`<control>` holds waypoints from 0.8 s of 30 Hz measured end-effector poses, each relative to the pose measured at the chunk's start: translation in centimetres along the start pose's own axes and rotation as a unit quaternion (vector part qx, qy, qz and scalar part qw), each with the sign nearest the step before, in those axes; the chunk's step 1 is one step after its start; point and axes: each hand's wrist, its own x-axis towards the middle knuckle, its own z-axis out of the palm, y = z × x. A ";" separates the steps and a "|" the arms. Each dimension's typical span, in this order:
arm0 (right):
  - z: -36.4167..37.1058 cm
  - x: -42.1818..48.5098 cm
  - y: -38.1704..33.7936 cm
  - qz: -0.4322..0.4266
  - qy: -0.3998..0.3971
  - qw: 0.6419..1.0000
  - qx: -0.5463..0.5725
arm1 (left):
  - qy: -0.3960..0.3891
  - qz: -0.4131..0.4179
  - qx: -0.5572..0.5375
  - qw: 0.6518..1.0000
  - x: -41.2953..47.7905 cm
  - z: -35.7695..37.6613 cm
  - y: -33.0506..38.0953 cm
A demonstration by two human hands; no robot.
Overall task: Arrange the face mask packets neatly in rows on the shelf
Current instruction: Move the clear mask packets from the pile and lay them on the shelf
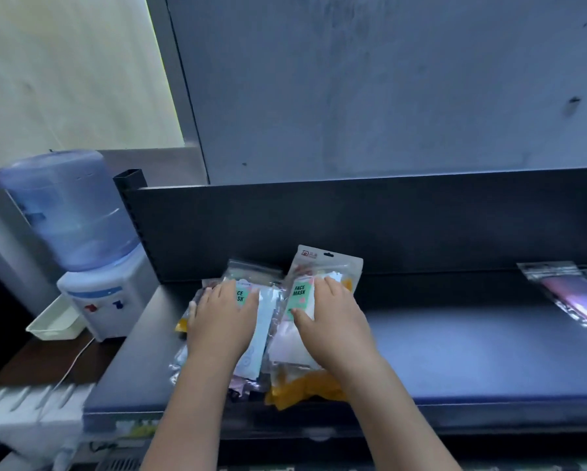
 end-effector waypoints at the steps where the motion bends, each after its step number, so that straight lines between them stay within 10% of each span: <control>1: 0.5 0.0 -0.5 0.009 0.004 1.000 -0.002 | -0.013 -0.008 -0.012 1.000 0.3 -0.2 -1.0; 10: 4.0 -0.5 -3.5 0.134 0.067 0.989 -0.018 | -0.040 -0.028 -0.128 0.991 0.6 -0.1 -5.6; 16: 5.1 -1.2 -4.1 0.072 0.155 0.985 0.013 | 0.007 -0.027 -0.169 0.985 0.3 0.3 -6.6; 24: 3.9 -1.7 -5.8 0.174 0.249 0.904 0.301 | 0.063 -0.011 -0.256 0.965 0.7 1.2 -7.3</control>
